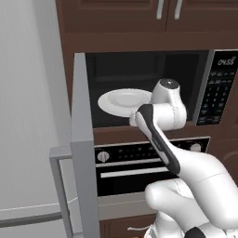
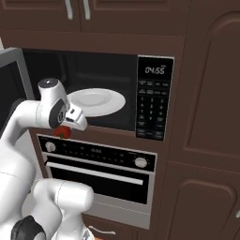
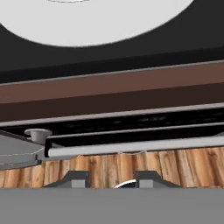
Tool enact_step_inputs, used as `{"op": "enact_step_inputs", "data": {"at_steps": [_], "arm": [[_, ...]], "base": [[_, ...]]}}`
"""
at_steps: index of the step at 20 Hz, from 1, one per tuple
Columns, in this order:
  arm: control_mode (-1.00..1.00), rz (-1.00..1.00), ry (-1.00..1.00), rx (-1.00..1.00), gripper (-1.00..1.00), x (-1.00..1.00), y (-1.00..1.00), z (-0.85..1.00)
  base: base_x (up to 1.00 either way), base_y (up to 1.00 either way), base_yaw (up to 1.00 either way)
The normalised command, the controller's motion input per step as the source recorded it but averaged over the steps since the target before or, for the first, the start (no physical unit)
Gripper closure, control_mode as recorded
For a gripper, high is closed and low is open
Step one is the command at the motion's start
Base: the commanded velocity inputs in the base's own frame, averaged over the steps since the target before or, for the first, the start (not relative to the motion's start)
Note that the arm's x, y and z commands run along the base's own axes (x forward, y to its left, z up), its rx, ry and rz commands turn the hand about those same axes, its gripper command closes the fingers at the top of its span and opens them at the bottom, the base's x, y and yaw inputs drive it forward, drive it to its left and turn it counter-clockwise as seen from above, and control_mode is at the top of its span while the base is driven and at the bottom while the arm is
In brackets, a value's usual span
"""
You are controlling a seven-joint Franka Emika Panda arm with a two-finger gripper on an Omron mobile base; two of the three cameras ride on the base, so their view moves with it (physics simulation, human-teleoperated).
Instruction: Pick the bell pepper from the counter and place it in the microwave.
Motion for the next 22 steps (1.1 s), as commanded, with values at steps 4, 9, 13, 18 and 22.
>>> {"op": "enact_step_inputs", "data": {"at_steps": [4,9,13,18,22], "arm": [[-1.0,0.05,-0.48,0.02,1.0,0.36,0.0,0.32],[-1.0,0.12,-0.41,0.01,1.0,0.75,-0.12,0.13],[-1.0,0.11,-0.26,0.01,1.0,0.59,-0.01,0.68],[-1.0,0.05,-0.12,0.0,1.0,0.32,0.0,0.49],[-1.0,0.0,-0.12,0.0,1.0,0.96,0.04,0.01]], "base": [[0.0,0.0,0.0],[0.0,0.0,0.0],[0.0,0.0,0.0],[0.0,0.0,0.0],[0.0,0.0,0.0]]}}
